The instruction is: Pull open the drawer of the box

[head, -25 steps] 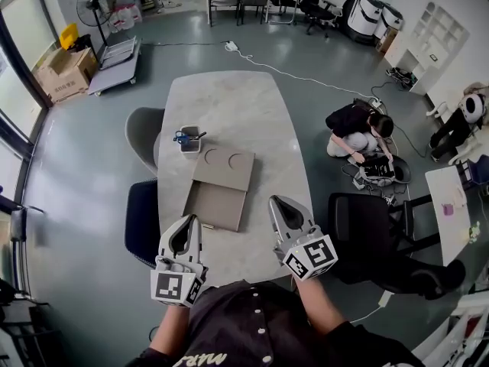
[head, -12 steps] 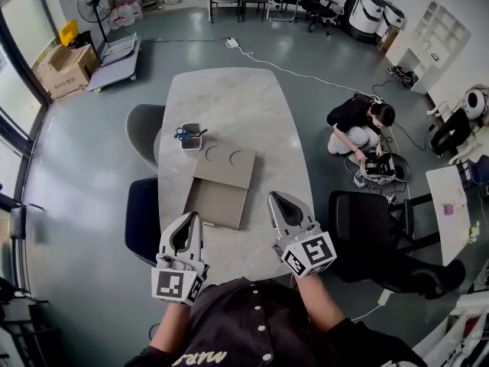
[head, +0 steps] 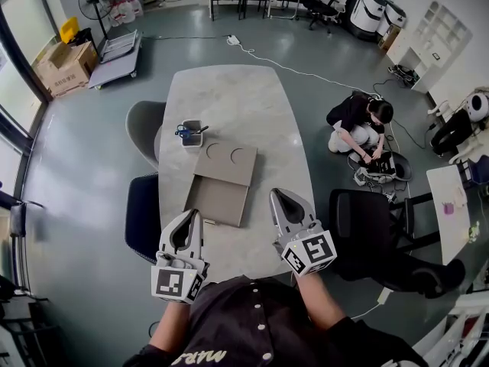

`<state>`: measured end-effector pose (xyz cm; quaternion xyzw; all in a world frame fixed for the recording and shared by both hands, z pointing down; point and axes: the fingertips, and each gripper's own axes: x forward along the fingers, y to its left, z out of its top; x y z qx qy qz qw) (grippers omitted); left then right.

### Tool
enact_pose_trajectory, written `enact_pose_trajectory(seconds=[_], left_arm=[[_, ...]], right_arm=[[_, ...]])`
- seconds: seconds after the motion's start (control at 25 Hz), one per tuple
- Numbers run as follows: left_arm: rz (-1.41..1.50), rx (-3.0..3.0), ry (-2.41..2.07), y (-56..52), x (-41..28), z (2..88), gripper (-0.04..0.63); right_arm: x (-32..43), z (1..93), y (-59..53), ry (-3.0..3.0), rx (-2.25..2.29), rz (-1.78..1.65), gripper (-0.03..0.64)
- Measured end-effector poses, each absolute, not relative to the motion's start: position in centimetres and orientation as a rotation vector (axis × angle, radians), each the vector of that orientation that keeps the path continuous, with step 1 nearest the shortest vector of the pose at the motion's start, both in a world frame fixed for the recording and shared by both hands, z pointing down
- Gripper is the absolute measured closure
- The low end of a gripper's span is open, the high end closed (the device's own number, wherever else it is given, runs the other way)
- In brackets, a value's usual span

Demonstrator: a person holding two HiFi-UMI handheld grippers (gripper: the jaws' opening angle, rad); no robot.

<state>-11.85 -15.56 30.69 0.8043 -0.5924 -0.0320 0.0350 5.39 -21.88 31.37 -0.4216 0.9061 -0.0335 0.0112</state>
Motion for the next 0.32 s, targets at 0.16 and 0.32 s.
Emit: enact_pose_trajectory(seconds=[0.16,0.32], left_arm=[[-0.095,2.472,-1.819,-15.52,-11.87,30.85,0.577],[-0.089,2.469,-1.819,-15.61,-12.07,30.93,0.575]], right_arm=[[5.26,31.57,-21.92,2.829,-1.313,-0.106,0.62],[5.14,31.66,-21.93,2.827,-1.31,-0.12,0.62]])
